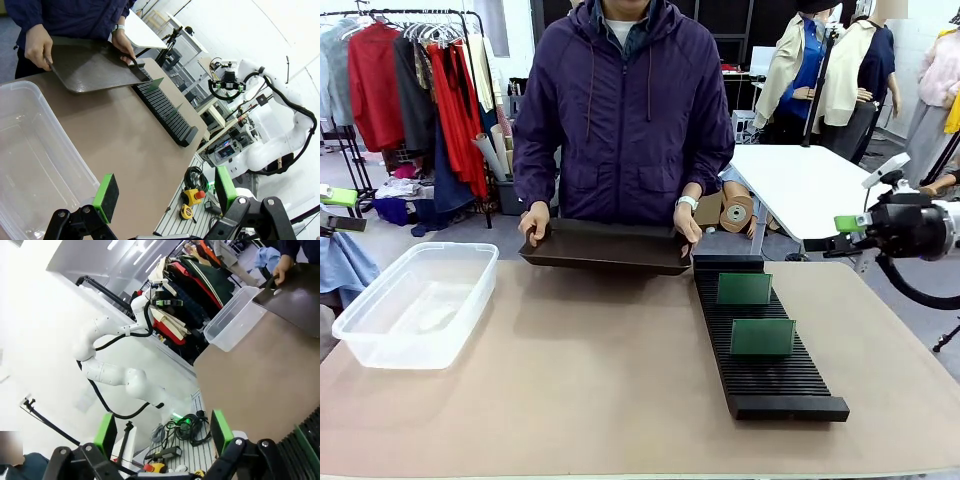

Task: Sort PCBs into racks and boxes based on the side picked up.
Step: If the short side of the Blank PCB is picked up, insert it into the PCB Rack ; if the long side is picked up, place it in the Organizing box.

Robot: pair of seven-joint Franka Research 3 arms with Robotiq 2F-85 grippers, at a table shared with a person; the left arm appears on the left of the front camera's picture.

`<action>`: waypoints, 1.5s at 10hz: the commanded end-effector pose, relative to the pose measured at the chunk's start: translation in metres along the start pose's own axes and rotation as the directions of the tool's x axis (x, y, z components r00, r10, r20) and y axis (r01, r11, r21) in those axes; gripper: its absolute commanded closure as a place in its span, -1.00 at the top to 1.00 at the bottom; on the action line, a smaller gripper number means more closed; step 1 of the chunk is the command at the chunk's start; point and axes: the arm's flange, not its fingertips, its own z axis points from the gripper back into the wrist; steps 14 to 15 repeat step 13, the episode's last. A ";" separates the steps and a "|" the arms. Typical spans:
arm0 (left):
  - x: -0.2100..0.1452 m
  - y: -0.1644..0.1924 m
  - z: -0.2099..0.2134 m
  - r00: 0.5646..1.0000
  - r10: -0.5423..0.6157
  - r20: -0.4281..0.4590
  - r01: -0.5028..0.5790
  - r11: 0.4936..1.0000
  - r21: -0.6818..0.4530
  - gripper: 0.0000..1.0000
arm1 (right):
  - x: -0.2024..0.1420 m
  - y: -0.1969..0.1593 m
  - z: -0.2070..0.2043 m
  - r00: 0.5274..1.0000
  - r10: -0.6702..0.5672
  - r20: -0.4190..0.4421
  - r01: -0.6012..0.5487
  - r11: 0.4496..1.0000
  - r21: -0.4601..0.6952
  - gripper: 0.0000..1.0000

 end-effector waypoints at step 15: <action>0.001 -0.003 0.000 1.000 0.004 0.003 -0.004 1.000 -0.004 1.00 | 0.001 0.029 -0.007 0.998 -0.061 0.006 0.061 0.998 -0.004 1.00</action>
